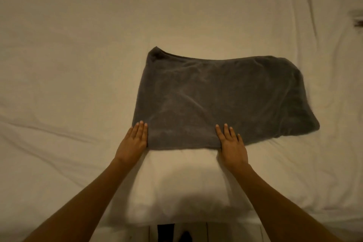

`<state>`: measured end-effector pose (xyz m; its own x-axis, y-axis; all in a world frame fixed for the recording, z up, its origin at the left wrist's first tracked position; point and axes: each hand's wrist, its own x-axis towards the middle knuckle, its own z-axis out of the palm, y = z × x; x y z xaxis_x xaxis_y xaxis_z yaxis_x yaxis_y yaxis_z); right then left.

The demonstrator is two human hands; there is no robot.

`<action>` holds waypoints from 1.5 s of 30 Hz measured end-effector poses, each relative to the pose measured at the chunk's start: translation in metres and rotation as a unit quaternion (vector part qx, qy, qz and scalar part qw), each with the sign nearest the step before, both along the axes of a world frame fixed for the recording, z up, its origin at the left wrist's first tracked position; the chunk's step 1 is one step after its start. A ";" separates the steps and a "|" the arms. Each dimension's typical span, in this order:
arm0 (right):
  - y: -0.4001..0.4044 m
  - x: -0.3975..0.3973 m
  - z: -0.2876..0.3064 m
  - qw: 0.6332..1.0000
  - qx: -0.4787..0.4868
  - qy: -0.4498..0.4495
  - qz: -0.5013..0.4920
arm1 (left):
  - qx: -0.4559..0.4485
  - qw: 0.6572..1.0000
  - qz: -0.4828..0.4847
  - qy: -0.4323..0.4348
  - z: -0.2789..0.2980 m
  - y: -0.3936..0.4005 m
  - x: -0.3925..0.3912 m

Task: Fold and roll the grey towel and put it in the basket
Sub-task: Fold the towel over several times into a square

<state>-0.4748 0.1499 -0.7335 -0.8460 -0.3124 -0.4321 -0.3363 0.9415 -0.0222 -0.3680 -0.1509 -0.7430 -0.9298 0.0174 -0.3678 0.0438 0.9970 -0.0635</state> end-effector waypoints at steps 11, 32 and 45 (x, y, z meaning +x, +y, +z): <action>-0.008 0.083 0.021 0.997 0.027 -0.067 0.005 | 0.031 0.998 -0.005 -0.057 0.025 -0.010 0.097; -0.253 0.144 0.029 0.978 -0.089 -0.128 -0.139 | -0.034 0.984 -0.172 -0.020 0.028 -0.141 -0.059; -0.285 0.153 -0.027 0.969 -0.050 -0.031 -0.240 | 0.017 0.970 -0.236 0.062 -0.019 -0.141 -0.117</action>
